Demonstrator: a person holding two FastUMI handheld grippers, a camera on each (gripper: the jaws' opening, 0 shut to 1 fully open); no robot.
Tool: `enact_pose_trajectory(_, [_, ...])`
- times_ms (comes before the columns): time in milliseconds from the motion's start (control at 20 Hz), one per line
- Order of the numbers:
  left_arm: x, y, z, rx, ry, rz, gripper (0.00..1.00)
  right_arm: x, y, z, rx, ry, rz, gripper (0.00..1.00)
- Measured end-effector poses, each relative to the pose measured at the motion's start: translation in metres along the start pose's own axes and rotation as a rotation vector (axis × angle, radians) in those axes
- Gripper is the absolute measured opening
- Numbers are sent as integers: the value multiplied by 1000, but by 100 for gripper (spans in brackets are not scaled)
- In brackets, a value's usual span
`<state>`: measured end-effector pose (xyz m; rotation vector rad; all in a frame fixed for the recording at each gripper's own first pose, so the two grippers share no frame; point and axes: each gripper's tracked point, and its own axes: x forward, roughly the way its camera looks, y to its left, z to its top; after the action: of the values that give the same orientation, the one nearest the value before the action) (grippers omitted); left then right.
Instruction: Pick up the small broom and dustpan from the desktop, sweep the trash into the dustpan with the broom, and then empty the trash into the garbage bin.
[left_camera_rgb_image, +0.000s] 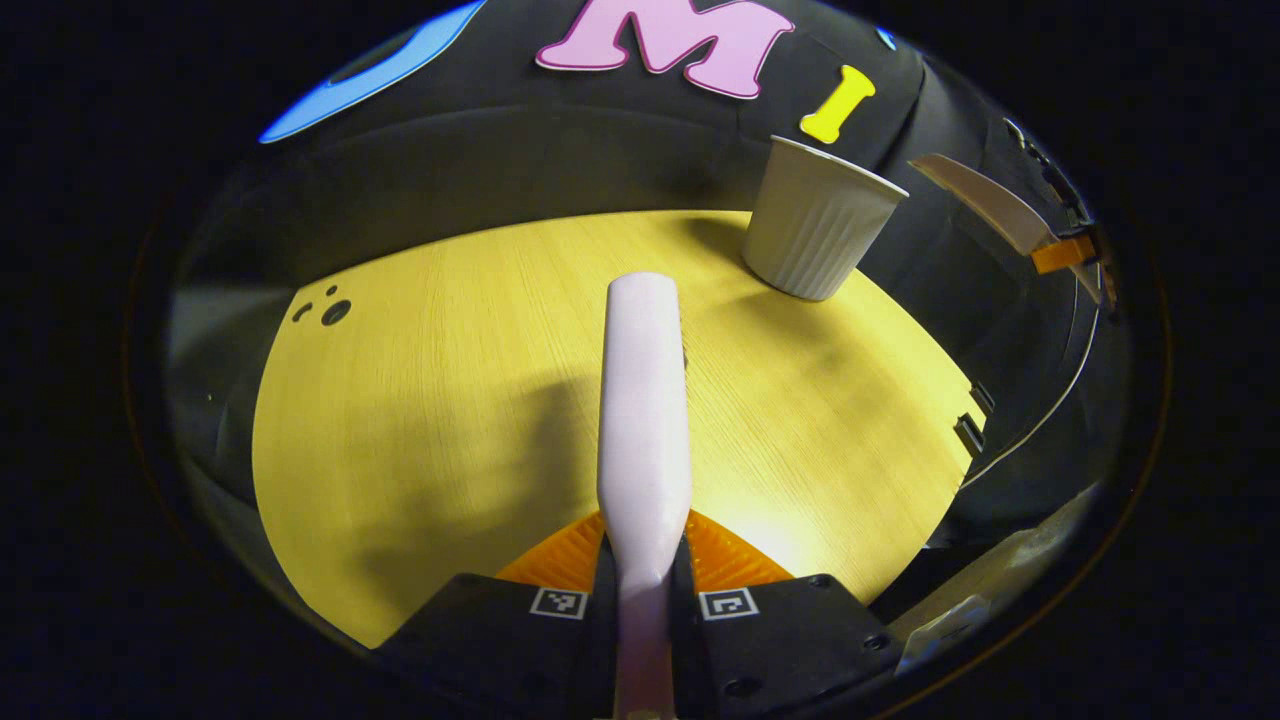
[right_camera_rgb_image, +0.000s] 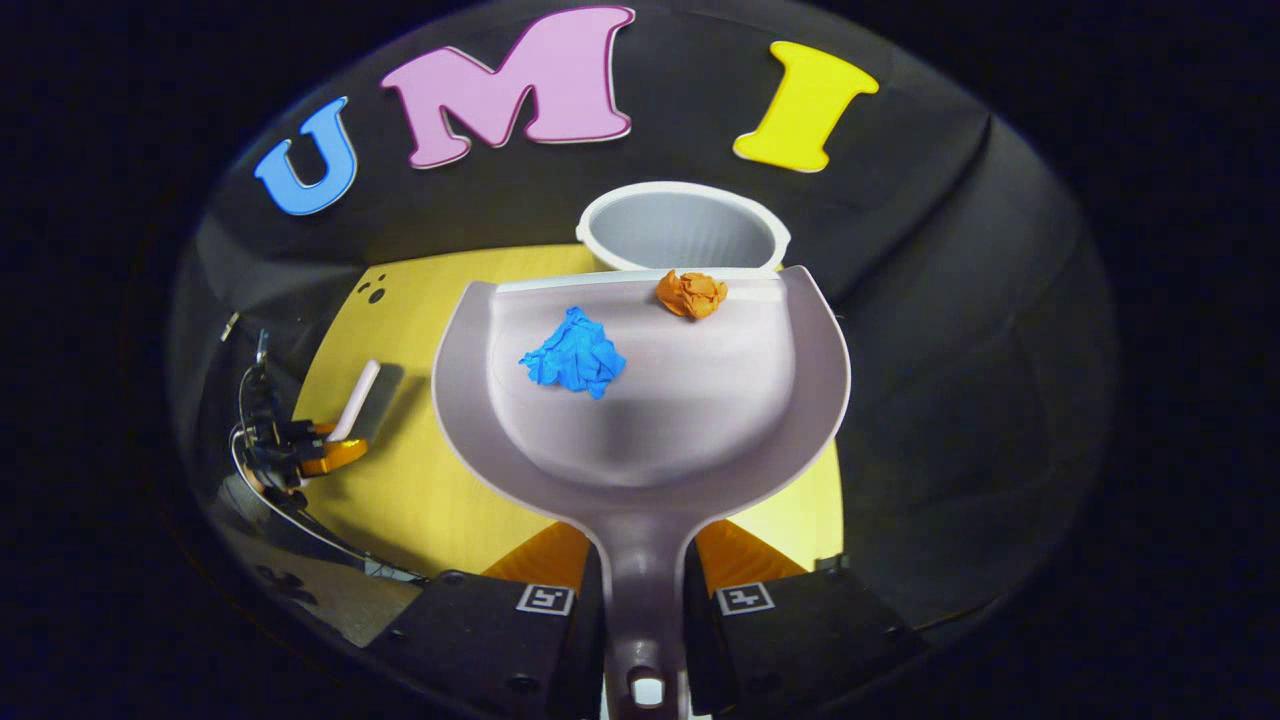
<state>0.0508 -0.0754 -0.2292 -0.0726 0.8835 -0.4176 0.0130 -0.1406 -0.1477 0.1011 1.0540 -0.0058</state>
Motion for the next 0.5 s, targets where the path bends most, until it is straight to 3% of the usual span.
enact_pose_trajectory(200, [0, 5, 0, -2, -14, 6, 24, 15, -52, 56, -63, -47, -138, 37])
enact_pose_trajectory(250, [0, 6, -1, -2, -15, 8, 26, 19, -60, 64, -86, -50, -170, 41])
enact_pose_trajectory(300, [-1, 6, -1, -6, -14, 9, 26, 25, -66, 74, -106, -41, -188, 37])
enact_pose_trajectory(500, [-1, 12, -7, -34, -9, 12, 24, 46, -83, 99, -214, 67, -228, 37])
